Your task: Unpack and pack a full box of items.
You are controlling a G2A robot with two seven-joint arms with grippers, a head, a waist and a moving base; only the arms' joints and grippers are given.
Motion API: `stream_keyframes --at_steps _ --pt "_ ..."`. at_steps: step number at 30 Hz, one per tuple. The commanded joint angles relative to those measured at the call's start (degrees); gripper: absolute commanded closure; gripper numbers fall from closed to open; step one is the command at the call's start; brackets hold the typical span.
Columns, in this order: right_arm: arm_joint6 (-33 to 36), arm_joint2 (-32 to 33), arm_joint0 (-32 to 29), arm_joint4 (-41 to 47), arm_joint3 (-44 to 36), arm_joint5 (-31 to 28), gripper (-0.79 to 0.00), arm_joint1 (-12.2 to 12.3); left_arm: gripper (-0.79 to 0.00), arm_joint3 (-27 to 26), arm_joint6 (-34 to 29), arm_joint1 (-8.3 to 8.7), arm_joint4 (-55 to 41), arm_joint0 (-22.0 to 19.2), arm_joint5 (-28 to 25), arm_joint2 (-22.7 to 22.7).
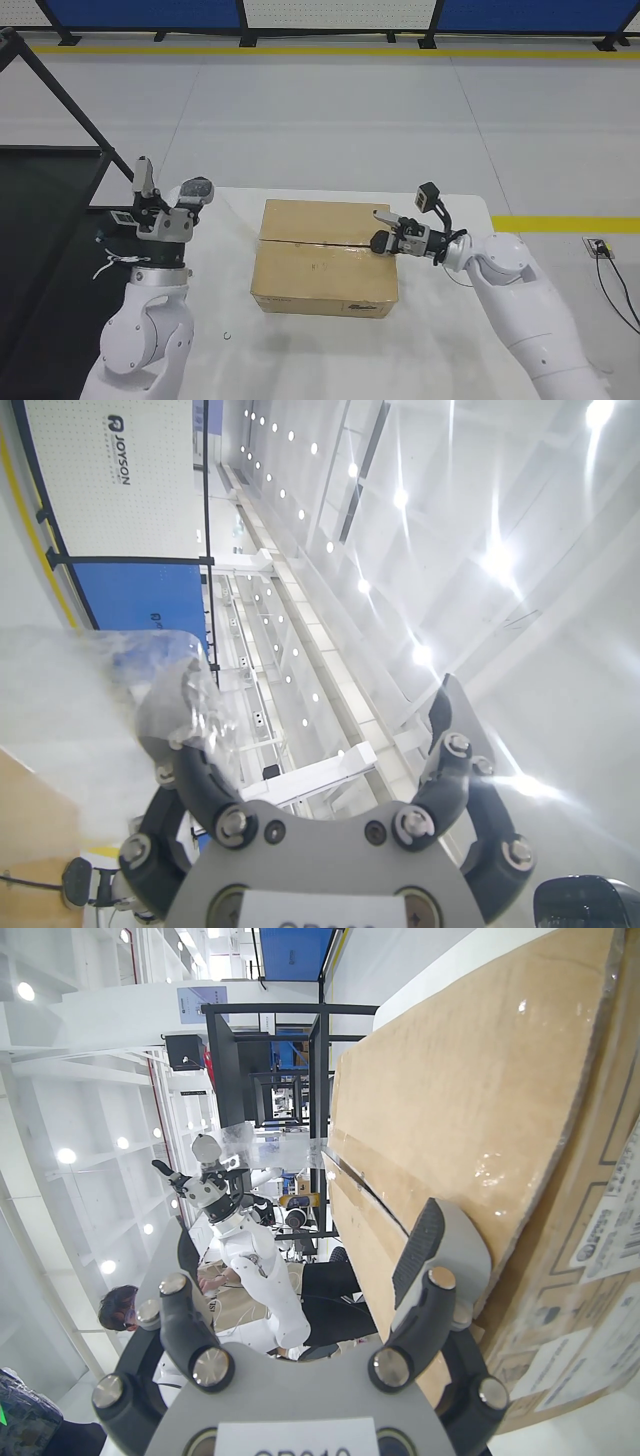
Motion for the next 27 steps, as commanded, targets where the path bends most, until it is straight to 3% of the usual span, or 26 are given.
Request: stream_keyframes --at_steps 1,10,27 --pt "-0.2 0.2 -0.2 0.2 -0.1 -0.1 -0.785 0.1 -0.785 -0.3 -0.6 -0.12 0.5 -0.5 0.9 0.9" --pt "-0.6 2.3 -1.6 0.3 -1.7 0.5 -0.785 0.8 -0.785 0.7 -2.8 -0.9 3.5 -4.1 4.9 6.6" --pt "-1.2 4.0 -5.1 -0.2 -6.4 2.3 -0.785 1.9 -0.785 6.9 -5.6 -2.83 8.0 -10.9 9.2 15.9"
